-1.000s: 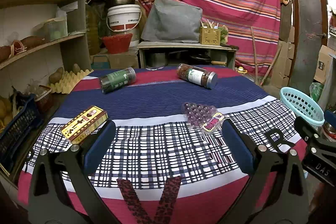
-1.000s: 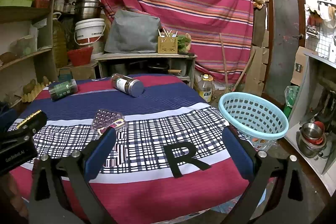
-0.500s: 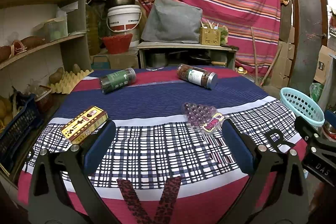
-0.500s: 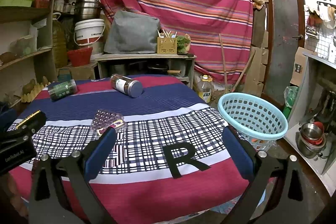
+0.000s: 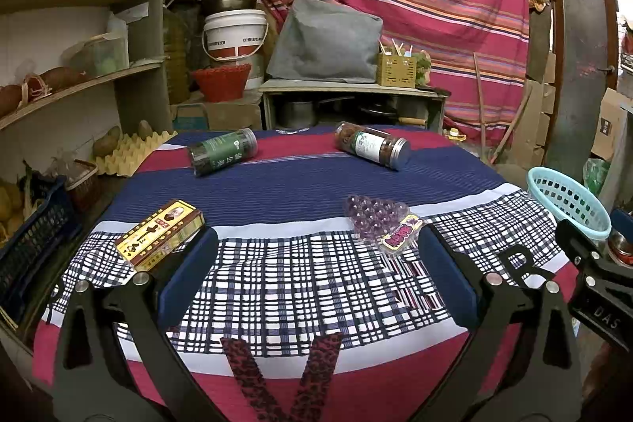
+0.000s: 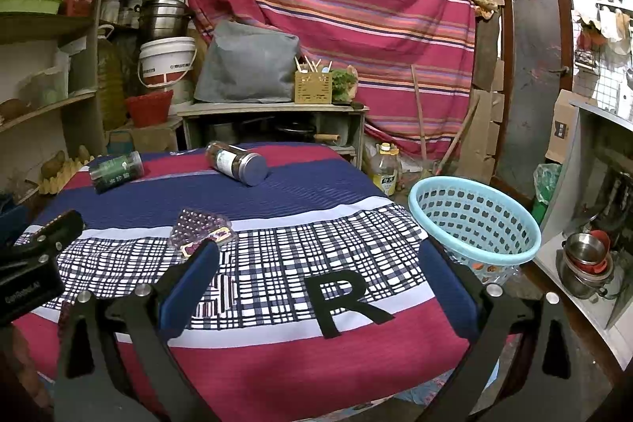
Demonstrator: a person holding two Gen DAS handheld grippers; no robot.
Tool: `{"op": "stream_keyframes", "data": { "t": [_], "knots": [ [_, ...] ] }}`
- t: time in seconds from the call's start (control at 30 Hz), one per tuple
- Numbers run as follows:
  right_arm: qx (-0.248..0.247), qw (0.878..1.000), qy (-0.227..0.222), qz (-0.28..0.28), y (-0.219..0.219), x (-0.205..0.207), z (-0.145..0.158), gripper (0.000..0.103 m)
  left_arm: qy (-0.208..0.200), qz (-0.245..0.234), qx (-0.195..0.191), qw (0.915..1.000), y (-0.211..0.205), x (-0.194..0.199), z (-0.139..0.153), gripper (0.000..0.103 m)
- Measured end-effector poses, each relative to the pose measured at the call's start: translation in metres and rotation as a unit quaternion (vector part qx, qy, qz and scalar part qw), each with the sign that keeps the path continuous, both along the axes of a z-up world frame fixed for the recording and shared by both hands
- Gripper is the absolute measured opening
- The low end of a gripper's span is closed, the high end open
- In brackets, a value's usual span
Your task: Collect trash
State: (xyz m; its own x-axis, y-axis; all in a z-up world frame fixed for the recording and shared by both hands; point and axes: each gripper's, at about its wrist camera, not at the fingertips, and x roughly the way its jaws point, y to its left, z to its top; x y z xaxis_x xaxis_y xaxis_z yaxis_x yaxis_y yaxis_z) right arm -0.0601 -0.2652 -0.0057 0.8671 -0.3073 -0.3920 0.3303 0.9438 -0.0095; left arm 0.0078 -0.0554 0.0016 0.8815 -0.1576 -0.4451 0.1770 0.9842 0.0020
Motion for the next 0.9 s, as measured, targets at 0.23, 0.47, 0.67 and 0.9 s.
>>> {"op": "stream_keyframes", "data": {
  "t": [0.23, 0.47, 0.67, 0.9],
  "knots": [
    [-0.001, 1.0, 0.0, 0.002, -0.0027, 0.0001, 0.0004, 0.098, -0.003, 0.002, -0.002, 1.0, 0.0002, -0.0013, 0.0041, 0.098],
    [-0.003, 1.0, -0.002, 0.004, -0.0026, 0.001, -0.0013, 0.098, -0.004, 0.003, -0.002, 1.0, -0.0001, -0.0019, 0.0054, 0.098],
    [-0.003, 1.0, -0.002, 0.006, -0.0047, 0.0026, -0.0017, 0.098, -0.006, 0.003, -0.006, 1.0, -0.0001, -0.0017, 0.006, 0.098],
    [-0.003, 1.0, -0.002, 0.008, -0.0062, 0.0038, -0.0031, 0.098, -0.009, 0.001, -0.001, 1.0, -0.0031, -0.0046, 0.0069, 0.098]
  ]
}}
